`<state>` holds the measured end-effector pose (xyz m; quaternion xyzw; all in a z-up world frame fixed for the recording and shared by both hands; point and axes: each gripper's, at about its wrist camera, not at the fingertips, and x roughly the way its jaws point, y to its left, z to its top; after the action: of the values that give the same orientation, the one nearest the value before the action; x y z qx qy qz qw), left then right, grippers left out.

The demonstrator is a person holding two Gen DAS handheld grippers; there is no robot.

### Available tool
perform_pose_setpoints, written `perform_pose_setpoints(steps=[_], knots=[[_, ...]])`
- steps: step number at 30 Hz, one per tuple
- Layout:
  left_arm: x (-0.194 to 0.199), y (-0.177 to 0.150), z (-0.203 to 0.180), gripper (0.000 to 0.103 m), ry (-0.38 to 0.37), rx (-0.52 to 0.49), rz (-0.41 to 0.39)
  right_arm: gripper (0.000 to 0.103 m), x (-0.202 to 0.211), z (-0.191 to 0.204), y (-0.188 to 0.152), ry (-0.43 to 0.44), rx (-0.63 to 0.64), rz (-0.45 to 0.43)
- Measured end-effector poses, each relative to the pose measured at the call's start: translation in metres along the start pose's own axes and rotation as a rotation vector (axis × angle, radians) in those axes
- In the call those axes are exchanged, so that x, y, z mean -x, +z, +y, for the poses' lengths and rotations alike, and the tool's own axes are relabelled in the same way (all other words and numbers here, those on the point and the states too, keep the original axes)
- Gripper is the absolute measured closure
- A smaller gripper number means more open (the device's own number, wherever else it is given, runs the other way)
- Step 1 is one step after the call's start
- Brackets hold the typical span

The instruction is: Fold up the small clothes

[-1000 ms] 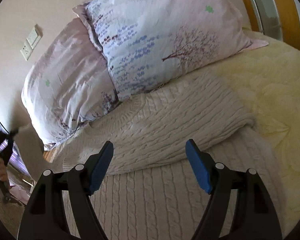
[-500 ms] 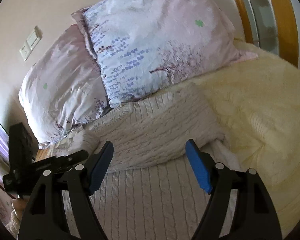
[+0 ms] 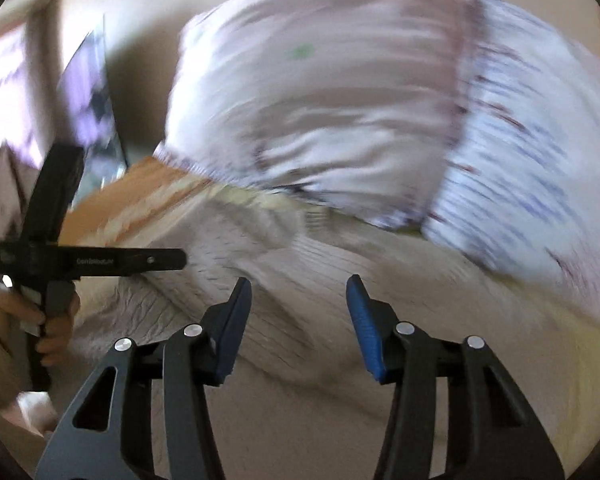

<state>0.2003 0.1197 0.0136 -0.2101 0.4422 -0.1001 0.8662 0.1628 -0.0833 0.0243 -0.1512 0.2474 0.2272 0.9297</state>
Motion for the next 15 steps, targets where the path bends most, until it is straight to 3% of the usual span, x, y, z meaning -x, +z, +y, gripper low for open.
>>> perform_pose_setpoints(steps=[5, 6, 7, 9, 15], knots=[[0.001, -0.005, 0.002, 0.045, 0.004, -0.016, -0.007, 0.052, -0.043, 0.016, -0.005, -0.086, 0.072, 0.107], [0.000, -0.006, 0.001, 0.043, 0.000, -0.018, -0.008, 0.059, -0.048, 0.012, -0.009, -0.122, 0.068, 0.124], [0.001, -0.007, 0.001, 0.043, -0.003, -0.021, -0.010, 0.080, -0.049, 0.006, -0.012, -0.133, 0.048, 0.135], [0.000, -0.008, 0.001, 0.040, -0.007, -0.027, -0.011, 0.094, -0.042, -0.015, -0.016, -0.108, -0.072, 0.119], [-0.001, -0.007, 0.000, 0.035, -0.025, -0.020, -0.015, 0.096, 0.022, -0.090, -0.040, -0.115, -0.487, -0.051]])
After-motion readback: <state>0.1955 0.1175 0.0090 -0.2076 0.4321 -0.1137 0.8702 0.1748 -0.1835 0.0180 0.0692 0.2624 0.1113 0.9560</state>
